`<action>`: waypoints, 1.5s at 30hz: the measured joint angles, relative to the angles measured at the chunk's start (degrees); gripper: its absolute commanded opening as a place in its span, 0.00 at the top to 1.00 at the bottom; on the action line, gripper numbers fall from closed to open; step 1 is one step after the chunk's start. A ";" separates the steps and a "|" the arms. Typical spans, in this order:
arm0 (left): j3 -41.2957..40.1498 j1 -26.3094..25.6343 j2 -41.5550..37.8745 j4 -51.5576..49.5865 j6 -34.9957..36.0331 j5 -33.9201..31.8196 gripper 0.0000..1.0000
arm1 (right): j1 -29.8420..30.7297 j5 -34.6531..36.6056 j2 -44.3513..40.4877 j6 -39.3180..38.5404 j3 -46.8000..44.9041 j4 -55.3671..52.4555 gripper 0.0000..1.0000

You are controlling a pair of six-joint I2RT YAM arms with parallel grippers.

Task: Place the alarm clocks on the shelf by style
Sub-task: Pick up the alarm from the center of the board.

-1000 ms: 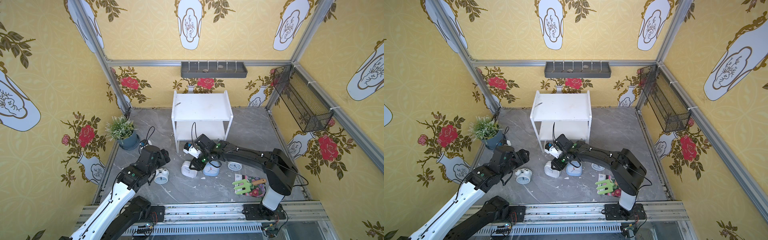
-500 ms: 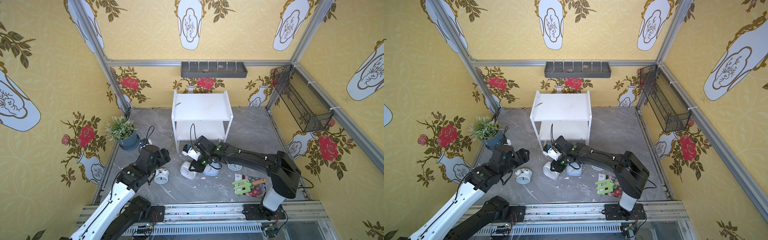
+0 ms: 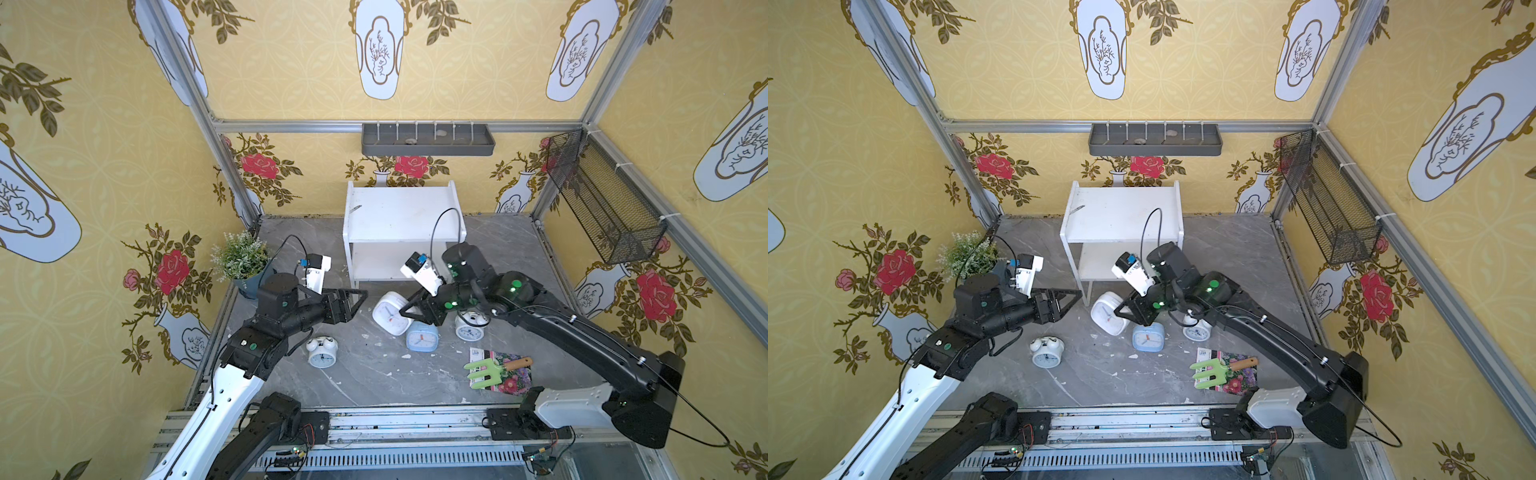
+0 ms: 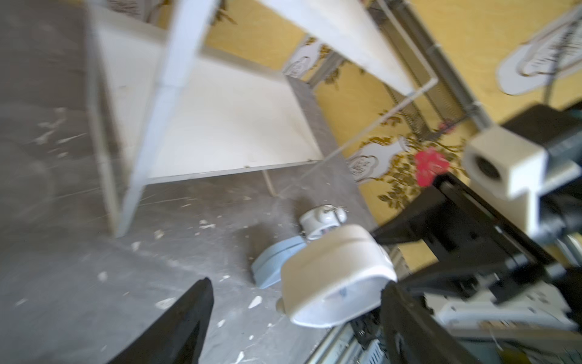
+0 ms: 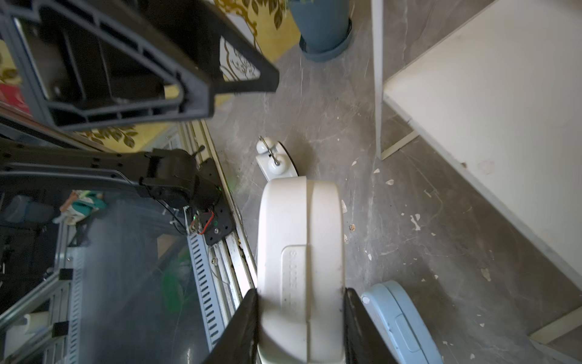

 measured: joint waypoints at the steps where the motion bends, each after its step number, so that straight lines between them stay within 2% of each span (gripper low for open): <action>1: 0.00 0.00 0.52 1.84 0.04 2.97 0.11 | -0.72 -1.40 -0.52 0.31 0.98 -0.70 0.76; 3: 0.63 0.00 2.51 5.11 0.13 9.16 0.09 | -1.64 -4.57 -1.09 0.33 3.28 -2.38 0.76; 4: 1.11 -0.11 3.52 6.21 0.39 11.56 0.02 | -1.95 -5.77 -1.16 0.37 4.17 -3.06 0.76; 6: 1.95 -0.57 5.44 7.63 1.36 15.47 0.01 | -2.45 -8.31 -1.20 0.55 6.29 -4.59 0.76; 14: 4.79 -0.85 5.07 9.90 5.64 22.16 0.02 | -4.42 -15.52 -0.09 0.76 11.54 -6.56 0.76; 23: 8.28 -0.83 9.86 9.42 6.47 26.88 0.33 | -4.63 -19.02 1.88 0.72 14.05 -7.50 0.76; 26: 7.98 -0.83 9.64 10.34 5.86 27.61 0.35 | -4.68 -19.10 1.99 0.70 13.92 -7.48 0.76; 39: 2.84 -0.92 10.40 21.44 -0.04 31.34 0.64 | -5.07 -19.06 1.33 1.88 12.24 -7.13 0.75; 42: 2.19 -0.92 10.47 23.06 -1.31 31.36 0.69 | -5.11 -18.47 1.03 2.19 11.89 -6.93 0.70; 45: 0.79 -0.94 10.51 26.10 -3.74 31.19 0.72 | -5.11 -17.42 0.68 2.51 11.58 -6.43 0.53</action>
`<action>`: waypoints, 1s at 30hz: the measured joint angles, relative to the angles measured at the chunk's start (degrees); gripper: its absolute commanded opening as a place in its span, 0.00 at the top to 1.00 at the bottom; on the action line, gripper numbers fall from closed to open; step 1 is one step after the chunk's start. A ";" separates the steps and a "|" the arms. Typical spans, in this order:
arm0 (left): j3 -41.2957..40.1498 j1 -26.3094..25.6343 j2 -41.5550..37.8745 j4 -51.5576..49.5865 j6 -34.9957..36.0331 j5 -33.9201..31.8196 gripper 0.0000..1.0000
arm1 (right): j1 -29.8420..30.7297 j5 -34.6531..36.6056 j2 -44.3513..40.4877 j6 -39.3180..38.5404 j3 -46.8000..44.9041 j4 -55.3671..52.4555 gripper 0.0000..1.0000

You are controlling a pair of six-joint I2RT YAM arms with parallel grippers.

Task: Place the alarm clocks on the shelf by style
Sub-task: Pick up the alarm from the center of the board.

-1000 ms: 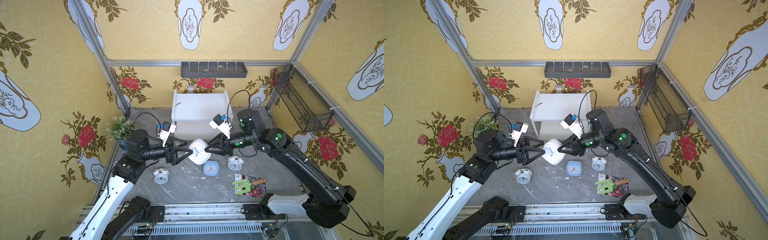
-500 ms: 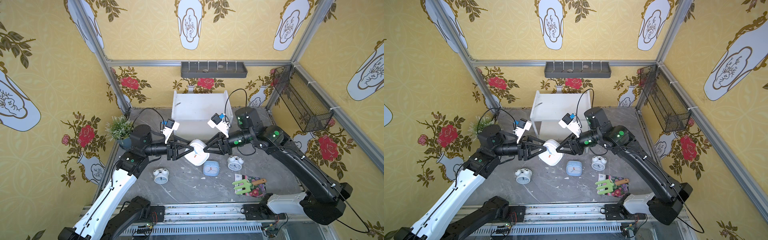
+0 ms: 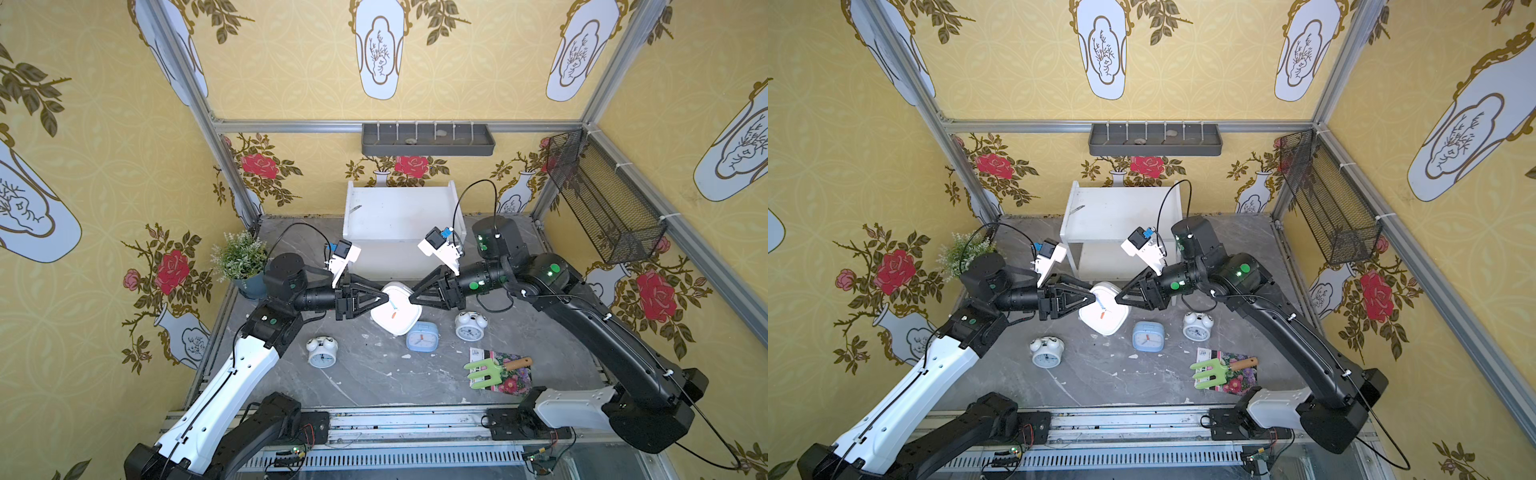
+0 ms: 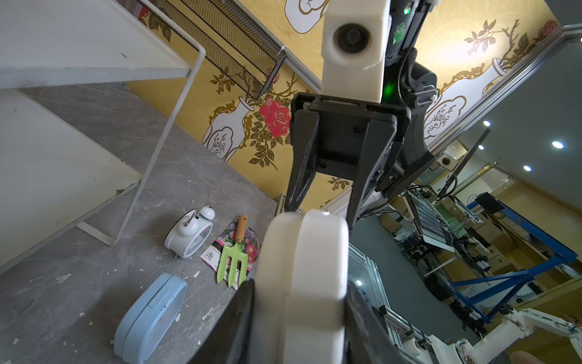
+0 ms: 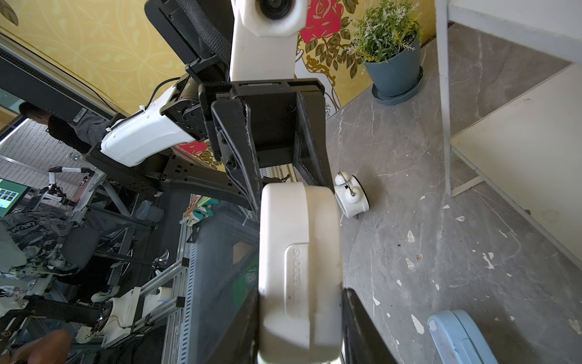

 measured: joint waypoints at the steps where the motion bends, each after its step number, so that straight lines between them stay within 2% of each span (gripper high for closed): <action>1: -0.44 0.00 0.00 1.16 -0.96 -0.13 0.75 | -0.07 0.44 -0.24 0.26 -0.22 0.57 0.47; 4: -2.36 -0.04 -0.24 5.79 -4.85 -2.36 0.82 | -0.20 2.73 -1.70 0.76 -1.75 4.07 0.21; 11: -8.55 -0.04 -1.99 20.81 -14.60 -9.64 0.83 | -1.29 8.22 -7.48 7.52 -9.70 15.61 0.15; 15: -10.01 0.02 -1.18 28.72 -19.17 -13.38 0.84 | -1.40 7.61 -10.62 14.14 -16.55 24.68 0.17; 21: -10.01 0.02 -0.76 35.67 -22.27 -15.98 0.85 | -1.46 4.31 -10.75 20.76 -19.85 33.51 0.23; 30: -9.86 0.02 -1.38 37.64 -23.30 -16.74 0.85 | -1.51 1.60 -9.16 22.05 -17.84 35.69 0.36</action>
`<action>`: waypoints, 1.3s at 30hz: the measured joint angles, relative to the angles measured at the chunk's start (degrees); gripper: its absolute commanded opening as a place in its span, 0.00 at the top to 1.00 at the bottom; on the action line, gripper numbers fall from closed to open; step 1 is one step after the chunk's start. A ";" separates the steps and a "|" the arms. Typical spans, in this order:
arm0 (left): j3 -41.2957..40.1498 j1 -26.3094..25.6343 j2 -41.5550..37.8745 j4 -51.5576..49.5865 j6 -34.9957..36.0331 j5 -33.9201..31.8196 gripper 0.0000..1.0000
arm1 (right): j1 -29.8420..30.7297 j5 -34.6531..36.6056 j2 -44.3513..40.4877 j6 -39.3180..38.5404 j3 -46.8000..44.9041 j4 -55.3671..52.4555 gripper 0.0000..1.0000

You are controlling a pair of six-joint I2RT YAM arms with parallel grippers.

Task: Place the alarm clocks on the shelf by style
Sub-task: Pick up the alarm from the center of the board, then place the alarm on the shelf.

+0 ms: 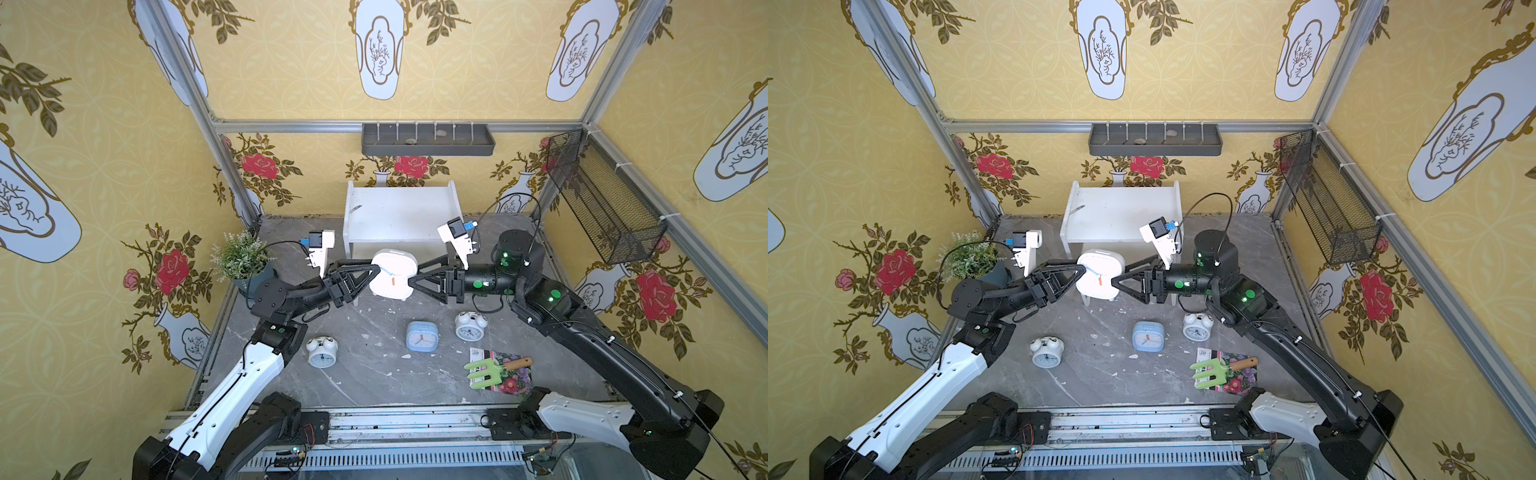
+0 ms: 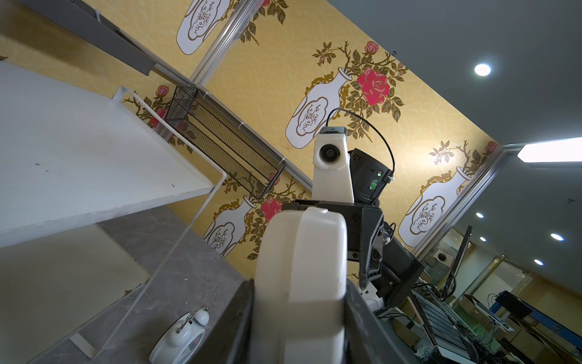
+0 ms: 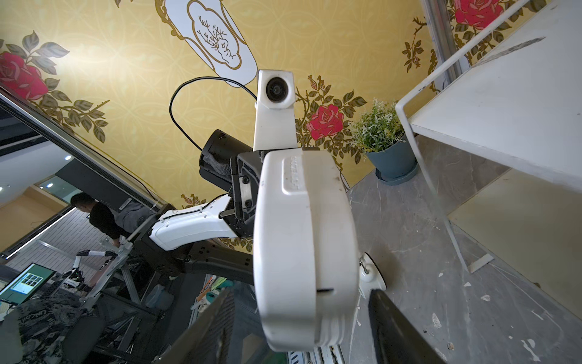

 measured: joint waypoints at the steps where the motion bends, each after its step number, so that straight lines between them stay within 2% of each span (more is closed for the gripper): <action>1: 0.00 0.00 -0.15 0.09 0.00 -0.04 0.85 | 0.00 -0.11 0.20 0.00 0.13 0.00 0.36; 5: 0.00 0.00 -0.35 0.15 -0.07 -0.13 0.85 | 0.00 -0.33 0.79 -0.02 0.35 0.00 0.46; 9: 0.00 0.00 -0.39 0.11 -0.13 -0.35 0.86 | 0.02 -1.29 1.14 -0.04 0.63 0.07 0.62; 12: -0.04 0.00 -0.46 0.07 -0.42 -0.74 0.79 | 0.00 -1.46 1.25 -0.26 0.90 0.04 0.65; 14: -0.13 0.00 -0.61 -0.07 -0.33 -1.18 0.67 | 0.00 -1.62 1.36 -0.26 1.11 0.02 0.65; 17: -0.13 0.00 -0.74 -0.07 0.02 -1.51 0.38 | -0.04 -1.64 1.55 -0.55 1.88 -0.44 0.66; 18: -0.11 0.04 -0.85 -0.09 0.39 -1.53 0.32 | -0.04 -1.68 1.70 -0.31 2.32 -0.76 0.66; 19: -0.09 0.22 -1.05 -0.57 0.92 -1.70 0.26 | -0.07 -1.97 1.95 -0.46 3.02 -0.83 0.66; 22: 1.01 1.11 -2.60 -5.29 2.67 -3.15 0.21 | -0.50 -2.14 3.08 -2.10 6.12 -2.12 0.66; 25: 4.63 1.73 -6.80 -17.27 7.34 -9.70 0.16 | -1.84 -2.51 5.81 -5.70 11.32 -5.66 0.66; 28: 9.09 1.88 -11.23 -32.11 11.67 -22.49 0.12 | -3.74 -2.10 10.36 -11.30 19.06 -10.10 0.66; 32: 13.79 3.54 -12.92 -51.43 13.49 -38.71 0.15 | -6.69 -1.99 18.95 -18.56 30.67 -15.85 0.66; 35: 14.64 4.66 -11.76 -62.36 13.42 -45.27 0.16 | -7.06 -1.92 26.40 -24.00 40.11 -20.83 0.68; 39: 11.80 4.79 -12.48 -69.35 11.91 -47.41 0.17 | -8.07 -2.03 33.86 -30.51 48.57 -25.11 0.67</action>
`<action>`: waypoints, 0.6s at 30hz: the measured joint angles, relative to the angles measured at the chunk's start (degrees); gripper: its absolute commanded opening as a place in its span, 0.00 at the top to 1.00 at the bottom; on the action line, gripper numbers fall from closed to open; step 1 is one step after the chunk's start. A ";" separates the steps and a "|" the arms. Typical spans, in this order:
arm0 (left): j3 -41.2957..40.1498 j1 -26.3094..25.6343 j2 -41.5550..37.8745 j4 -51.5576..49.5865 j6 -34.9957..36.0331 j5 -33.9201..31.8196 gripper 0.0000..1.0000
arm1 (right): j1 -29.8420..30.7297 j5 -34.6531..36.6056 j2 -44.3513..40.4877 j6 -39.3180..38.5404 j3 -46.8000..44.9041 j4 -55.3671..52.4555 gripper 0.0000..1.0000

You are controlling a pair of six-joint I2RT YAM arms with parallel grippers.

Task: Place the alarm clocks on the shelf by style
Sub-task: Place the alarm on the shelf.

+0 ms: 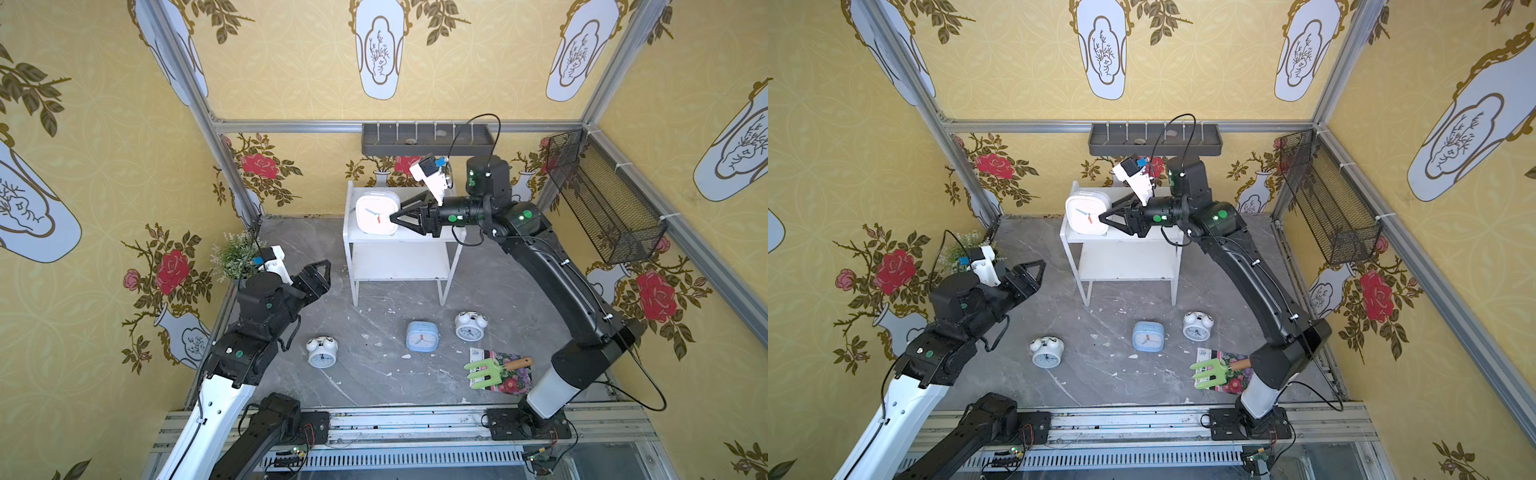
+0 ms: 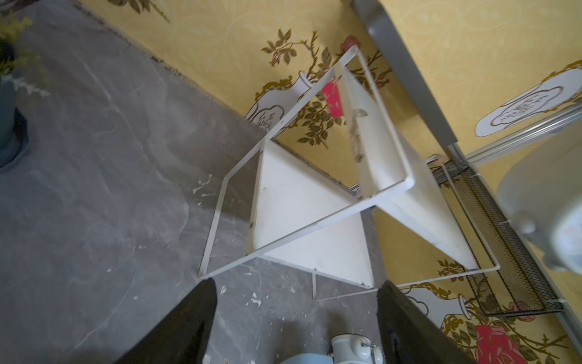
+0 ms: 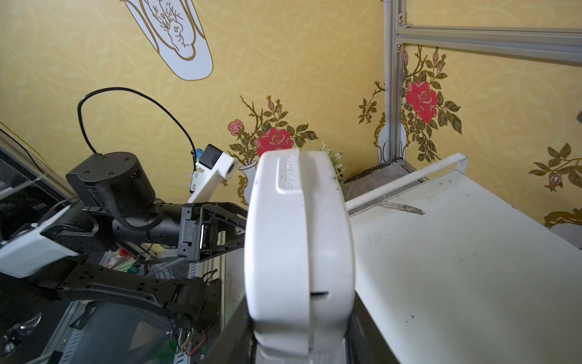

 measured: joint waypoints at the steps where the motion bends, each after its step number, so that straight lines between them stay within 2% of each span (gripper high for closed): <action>1: -0.98 0.09 -0.37 -0.90 -0.09 -0.44 0.17 | -0.74 0.04 1.51 -1.03 1.27 -0.83 0.68; 8: -3.80 0.09 -0.20 -2.95 -1.20 -0.26 0.19 | -5.64 -2.56 9.99 -4.35 9.29 -2.95 0.68; 18: -4.85 0.13 1.36 -2.56 -0.76 2.14 0.21 | -5.29 -5.95 13.73 -5.75 10.45 -3.63 0.67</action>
